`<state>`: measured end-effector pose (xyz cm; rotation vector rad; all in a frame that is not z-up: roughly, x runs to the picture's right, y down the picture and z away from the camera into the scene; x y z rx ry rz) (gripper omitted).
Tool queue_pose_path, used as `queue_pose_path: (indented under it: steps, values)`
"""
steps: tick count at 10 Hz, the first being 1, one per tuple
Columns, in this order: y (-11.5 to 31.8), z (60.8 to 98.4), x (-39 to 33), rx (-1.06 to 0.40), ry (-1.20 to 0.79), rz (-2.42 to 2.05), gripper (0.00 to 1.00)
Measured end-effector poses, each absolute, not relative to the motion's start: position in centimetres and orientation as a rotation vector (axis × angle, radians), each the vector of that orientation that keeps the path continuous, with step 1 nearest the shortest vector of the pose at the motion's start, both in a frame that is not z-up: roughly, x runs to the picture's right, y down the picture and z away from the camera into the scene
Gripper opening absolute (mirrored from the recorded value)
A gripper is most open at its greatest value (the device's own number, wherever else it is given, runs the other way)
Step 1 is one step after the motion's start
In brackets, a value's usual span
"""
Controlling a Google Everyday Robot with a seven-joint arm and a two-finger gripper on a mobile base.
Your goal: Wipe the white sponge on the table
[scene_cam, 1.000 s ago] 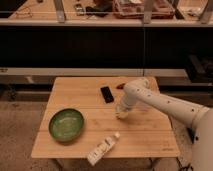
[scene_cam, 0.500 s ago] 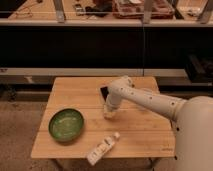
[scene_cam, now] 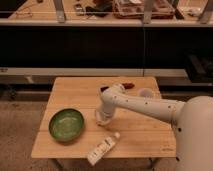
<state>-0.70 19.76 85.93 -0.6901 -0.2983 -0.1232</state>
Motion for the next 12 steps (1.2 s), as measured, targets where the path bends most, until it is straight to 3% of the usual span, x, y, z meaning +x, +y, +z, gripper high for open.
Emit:
queue_pose_path:
  steps: [6,9,12]
  values:
    - [20.0,84.2,10.7,-0.657,-0.149,0.031,0.00]
    - [18.1,86.1,14.0,-0.646,-0.061,0.116,0.00]
    - [15.9,88.9,12.3,-0.644,-0.045,0.130,0.00]
